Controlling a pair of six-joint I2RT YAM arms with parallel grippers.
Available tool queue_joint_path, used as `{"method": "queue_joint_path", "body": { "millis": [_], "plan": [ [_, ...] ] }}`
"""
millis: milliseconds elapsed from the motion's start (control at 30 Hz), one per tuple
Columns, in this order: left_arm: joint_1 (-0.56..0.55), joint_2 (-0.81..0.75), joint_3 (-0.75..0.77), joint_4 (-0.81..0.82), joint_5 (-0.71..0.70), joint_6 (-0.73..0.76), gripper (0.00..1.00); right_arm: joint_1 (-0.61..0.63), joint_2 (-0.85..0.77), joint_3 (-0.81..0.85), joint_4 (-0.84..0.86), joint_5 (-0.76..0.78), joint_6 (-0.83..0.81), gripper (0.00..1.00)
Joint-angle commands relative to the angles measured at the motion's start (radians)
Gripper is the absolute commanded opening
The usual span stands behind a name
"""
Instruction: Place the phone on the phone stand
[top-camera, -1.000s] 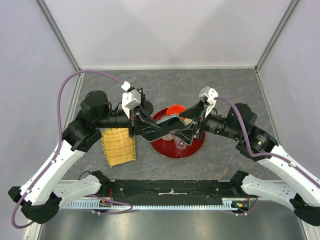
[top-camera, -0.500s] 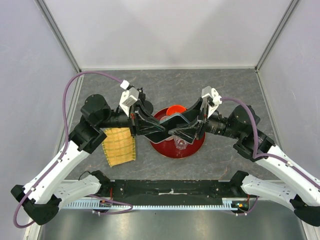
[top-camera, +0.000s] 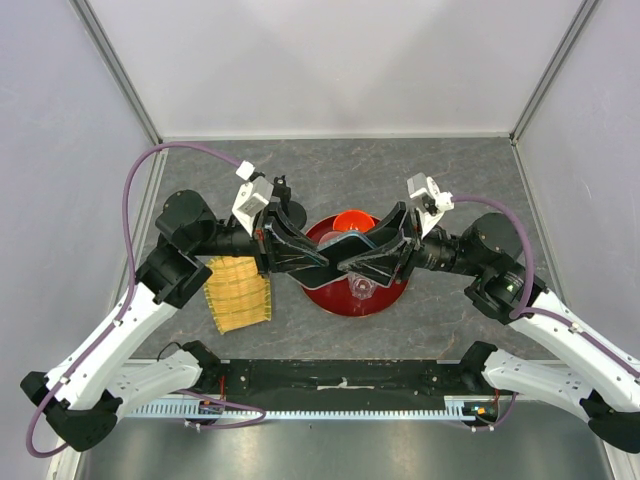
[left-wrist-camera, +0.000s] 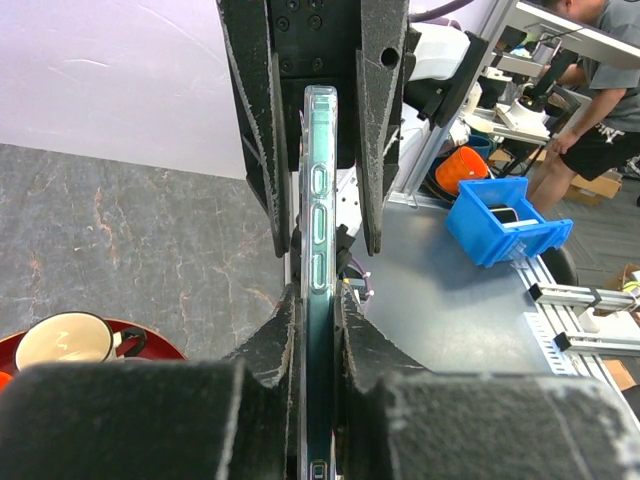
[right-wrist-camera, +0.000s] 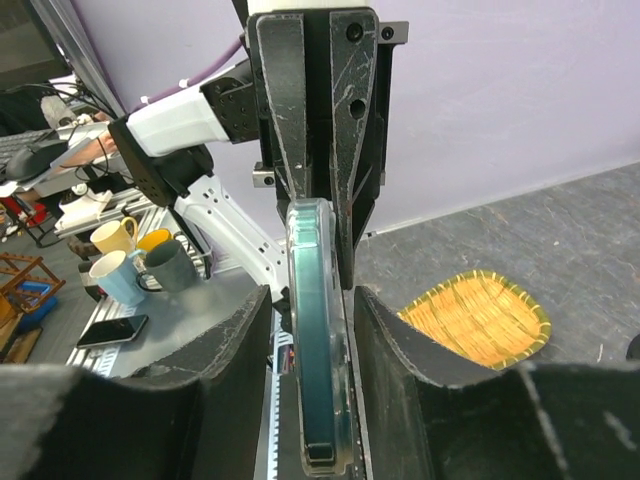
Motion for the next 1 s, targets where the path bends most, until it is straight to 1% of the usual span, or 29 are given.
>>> {"method": "queue_joint_path", "body": {
  "millis": [0, 300, 400, 433, 467, 533, 567, 600, 633, 667, 700, 733, 767, 800, 833, 867, 933, 967],
  "plan": [
    [0.002, -0.024, 0.009, 0.086, 0.029, -0.027, 0.02, -0.002, -0.006, 0.0, 0.082, -0.009, 0.032, 0.44],
    [0.004, -0.03, 0.006, 0.089, 0.015, -0.03, 0.02, -0.002, 0.016, -0.021, 0.145, -0.009, 0.064, 0.3],
    [0.002, -0.031, 0.009, 0.089, 0.011, -0.03, 0.02, -0.002, 0.021, -0.024, 0.148, -0.012, 0.063, 0.18],
    [0.002, -0.03, 0.011, 0.089, 0.008, -0.03, 0.02, 0.0, 0.022, -0.026, 0.151, -0.012, 0.064, 0.07],
    [0.002, -0.03, 0.013, 0.089, 0.003, -0.033, 0.02, -0.002, 0.024, -0.026, 0.153, -0.01, 0.061, 0.01],
    [0.002, -0.027, 0.02, 0.074, -0.025, -0.032, 0.02, -0.002, 0.024, -0.026, 0.151, -0.001, 0.052, 0.0],
    [0.002, -0.022, 0.029, 0.048, -0.046, -0.024, 0.14, -0.002, 0.021, -0.026, 0.148, 0.005, 0.044, 0.0],
    [0.004, -0.021, 0.045, 0.034, -0.105, -0.018, 0.25, 0.0, 0.018, -0.024, 0.129, 0.02, 0.023, 0.0],
    [0.004, -0.019, 0.049, -0.03, -0.142, -0.007, 0.36, 0.0, 0.005, -0.023, 0.113, 0.081, 0.009, 0.0],
    [0.007, -0.024, 0.054, -0.058, -0.187, -0.001, 0.49, -0.002, -0.001, -0.021, 0.07, 0.117, -0.003, 0.0],
    [0.008, -0.028, 0.068, -0.089, -0.284, 0.017, 0.65, -0.002, -0.009, -0.017, 0.05, 0.152, -0.032, 0.0],
    [0.013, -0.031, 0.077, -0.151, -0.334, 0.026, 0.73, -0.002, -0.021, -0.014, 0.027, 0.215, -0.046, 0.0],
    [0.019, -0.042, 0.08, -0.173, -0.385, 0.035, 0.8, 0.0, -0.028, -0.011, -0.017, 0.252, -0.058, 0.0],
    [0.02, -0.051, 0.085, -0.201, -0.517, 0.042, 0.82, -0.002, -0.036, -0.007, -0.037, 0.282, -0.069, 0.0],
    [0.023, -0.057, 0.085, -0.222, -0.596, 0.042, 0.83, -0.002, -0.05, -0.009, -0.054, 0.348, -0.094, 0.0],
    [0.026, -0.073, 0.085, -0.271, -0.771, 0.039, 0.84, -0.002, -0.059, -0.009, -0.082, 0.381, -0.104, 0.0],
    [0.028, -0.068, 0.091, -0.333, -0.955, 0.031, 0.83, -0.002, -0.073, 0.0, -0.137, 0.45, -0.138, 0.0],
    [0.039, -0.059, 0.095, -0.41, -1.053, 0.028, 0.83, -0.002, -0.075, 0.005, -0.184, 0.514, -0.149, 0.0]
  ]
}}
